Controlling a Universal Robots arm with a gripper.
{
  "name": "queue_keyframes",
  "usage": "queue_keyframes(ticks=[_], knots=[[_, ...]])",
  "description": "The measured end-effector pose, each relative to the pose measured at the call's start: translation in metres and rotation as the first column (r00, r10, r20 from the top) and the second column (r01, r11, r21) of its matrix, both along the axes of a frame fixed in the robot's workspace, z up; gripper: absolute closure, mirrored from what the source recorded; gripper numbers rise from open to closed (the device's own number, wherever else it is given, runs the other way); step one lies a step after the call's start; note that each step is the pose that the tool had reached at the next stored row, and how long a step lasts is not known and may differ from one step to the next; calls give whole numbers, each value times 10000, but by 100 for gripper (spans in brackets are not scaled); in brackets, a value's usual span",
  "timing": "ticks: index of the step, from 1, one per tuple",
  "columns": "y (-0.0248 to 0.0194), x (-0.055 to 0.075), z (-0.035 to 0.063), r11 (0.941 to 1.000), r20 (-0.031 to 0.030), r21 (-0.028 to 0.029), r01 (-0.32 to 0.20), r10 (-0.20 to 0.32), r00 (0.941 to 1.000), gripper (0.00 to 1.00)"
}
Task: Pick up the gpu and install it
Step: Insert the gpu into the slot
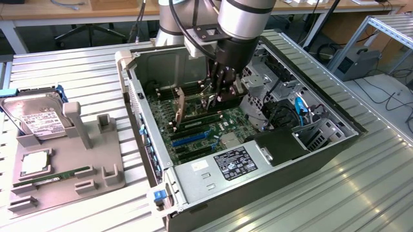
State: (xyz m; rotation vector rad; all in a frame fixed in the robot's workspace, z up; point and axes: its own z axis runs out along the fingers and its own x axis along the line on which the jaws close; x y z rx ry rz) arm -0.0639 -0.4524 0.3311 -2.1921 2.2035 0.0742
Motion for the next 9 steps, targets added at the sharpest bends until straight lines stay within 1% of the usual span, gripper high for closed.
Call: queue_keyframes(ticks=[9], knots=[[-7,-2,-26,10000,0,0,0,0,10000,73]])
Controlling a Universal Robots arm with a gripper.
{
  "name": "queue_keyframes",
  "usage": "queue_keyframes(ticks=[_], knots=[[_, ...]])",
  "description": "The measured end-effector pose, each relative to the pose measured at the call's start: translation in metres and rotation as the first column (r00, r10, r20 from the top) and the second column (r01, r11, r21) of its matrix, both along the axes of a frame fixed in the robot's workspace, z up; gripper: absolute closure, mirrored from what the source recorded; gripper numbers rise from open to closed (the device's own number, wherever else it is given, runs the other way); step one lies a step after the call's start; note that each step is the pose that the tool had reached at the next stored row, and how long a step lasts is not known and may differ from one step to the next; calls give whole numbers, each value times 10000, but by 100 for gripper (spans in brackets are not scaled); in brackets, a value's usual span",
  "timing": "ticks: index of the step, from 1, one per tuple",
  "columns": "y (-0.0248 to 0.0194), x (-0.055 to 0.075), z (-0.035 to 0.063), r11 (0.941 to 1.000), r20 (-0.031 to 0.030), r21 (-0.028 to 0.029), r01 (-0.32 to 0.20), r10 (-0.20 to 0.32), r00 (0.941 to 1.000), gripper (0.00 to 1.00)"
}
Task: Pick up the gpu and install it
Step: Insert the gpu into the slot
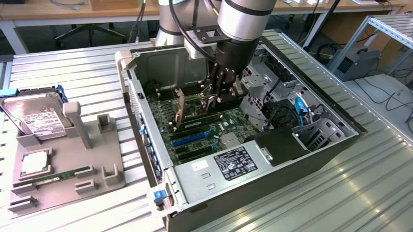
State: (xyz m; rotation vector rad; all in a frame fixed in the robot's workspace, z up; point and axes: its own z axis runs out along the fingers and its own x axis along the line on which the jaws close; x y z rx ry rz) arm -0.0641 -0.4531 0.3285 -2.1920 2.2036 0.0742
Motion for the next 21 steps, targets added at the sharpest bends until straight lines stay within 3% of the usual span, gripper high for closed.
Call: queue_keyframes(ticks=[21], knots=[[-17,-2,-58,10000,0,0,0,0,10000,73]])
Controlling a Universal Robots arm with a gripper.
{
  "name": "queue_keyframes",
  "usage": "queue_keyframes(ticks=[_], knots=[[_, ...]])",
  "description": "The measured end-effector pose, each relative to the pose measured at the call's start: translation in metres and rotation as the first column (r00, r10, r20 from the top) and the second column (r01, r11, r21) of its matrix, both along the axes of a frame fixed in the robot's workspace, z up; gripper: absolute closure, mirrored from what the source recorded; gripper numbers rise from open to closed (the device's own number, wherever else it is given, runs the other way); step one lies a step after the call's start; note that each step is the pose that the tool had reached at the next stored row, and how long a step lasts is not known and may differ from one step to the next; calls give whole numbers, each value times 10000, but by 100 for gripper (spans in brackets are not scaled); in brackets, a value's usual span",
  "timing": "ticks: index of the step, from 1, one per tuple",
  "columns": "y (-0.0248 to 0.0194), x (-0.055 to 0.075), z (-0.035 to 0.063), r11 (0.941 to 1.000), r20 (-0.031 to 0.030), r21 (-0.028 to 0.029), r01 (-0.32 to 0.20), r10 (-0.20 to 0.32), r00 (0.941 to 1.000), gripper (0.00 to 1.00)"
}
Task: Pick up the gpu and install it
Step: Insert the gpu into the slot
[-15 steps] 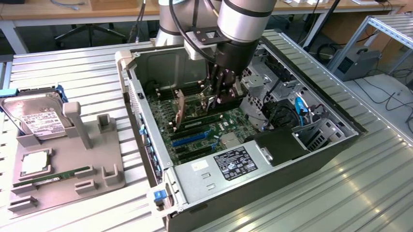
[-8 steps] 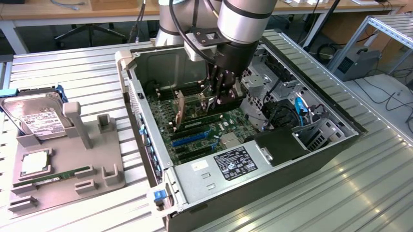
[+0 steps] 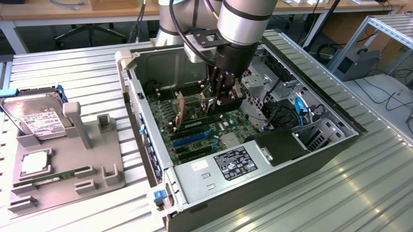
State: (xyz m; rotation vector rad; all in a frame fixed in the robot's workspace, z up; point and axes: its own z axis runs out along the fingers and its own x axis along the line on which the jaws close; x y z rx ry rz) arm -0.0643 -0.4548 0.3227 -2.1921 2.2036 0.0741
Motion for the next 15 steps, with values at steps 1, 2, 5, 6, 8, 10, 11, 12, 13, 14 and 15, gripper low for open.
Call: queue_keyframes(ticks=[1,2,5,6,8,10,11,12,13,14,15], knots=[[-1,0,-2,10000,1,0,0,0,10000,73],[-1,0,-4,10000,0,0,0,0,10000,73],[-2,0,-10,10000,0,0,0,0,10000,73],[-3,0,-12,10000,0,0,1,-1,10000,73],[-4,0,-16,10000,0,1,0,0,10000,73],[-5,0,-20,10000,0,0,0,0,10000,73],[-5,0,-22,10000,1,1,0,0,10000,73],[-5,0,-25,10000,0,1,0,0,10000,73],[-6,0,-28,10000,1,1,0,0,10000,73],[-7,-1,-31,10000,1,0,0,0,10000,73],[-7,-1,-33,10000,1,0,-1,1,10000,73]])
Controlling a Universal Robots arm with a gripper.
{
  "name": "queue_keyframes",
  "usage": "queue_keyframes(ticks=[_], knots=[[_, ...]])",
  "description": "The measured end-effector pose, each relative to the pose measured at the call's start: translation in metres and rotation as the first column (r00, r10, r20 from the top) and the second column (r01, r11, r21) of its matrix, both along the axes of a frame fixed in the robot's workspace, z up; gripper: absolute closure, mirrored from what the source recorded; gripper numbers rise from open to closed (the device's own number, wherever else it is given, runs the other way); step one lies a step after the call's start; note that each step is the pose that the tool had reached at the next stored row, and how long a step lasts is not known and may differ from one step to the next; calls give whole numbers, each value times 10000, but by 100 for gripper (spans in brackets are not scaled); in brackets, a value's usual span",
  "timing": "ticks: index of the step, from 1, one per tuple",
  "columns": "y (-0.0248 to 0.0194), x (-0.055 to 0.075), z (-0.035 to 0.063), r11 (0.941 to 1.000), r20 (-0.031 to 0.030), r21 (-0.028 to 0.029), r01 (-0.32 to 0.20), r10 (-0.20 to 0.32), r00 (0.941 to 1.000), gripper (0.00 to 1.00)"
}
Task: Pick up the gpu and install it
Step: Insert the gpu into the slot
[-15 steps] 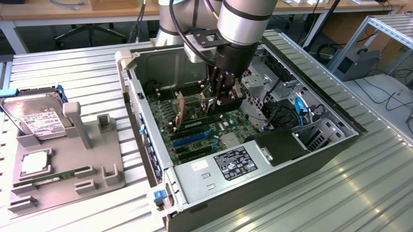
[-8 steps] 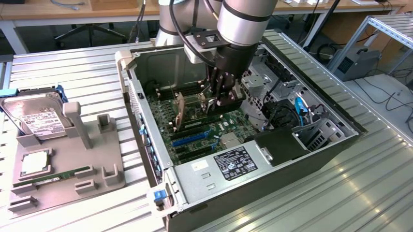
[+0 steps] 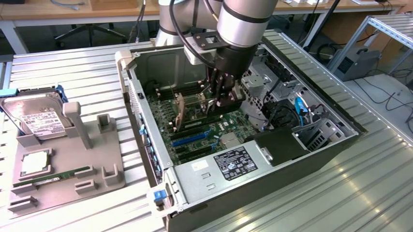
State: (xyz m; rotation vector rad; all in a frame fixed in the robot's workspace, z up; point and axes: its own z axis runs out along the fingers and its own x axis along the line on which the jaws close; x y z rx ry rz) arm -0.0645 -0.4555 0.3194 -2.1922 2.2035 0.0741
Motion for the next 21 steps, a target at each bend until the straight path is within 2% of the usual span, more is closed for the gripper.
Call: queue_keyframes(ticks=[21], knots=[[-3,-87,-45,10000,0,0,1,-1,10000,73]])
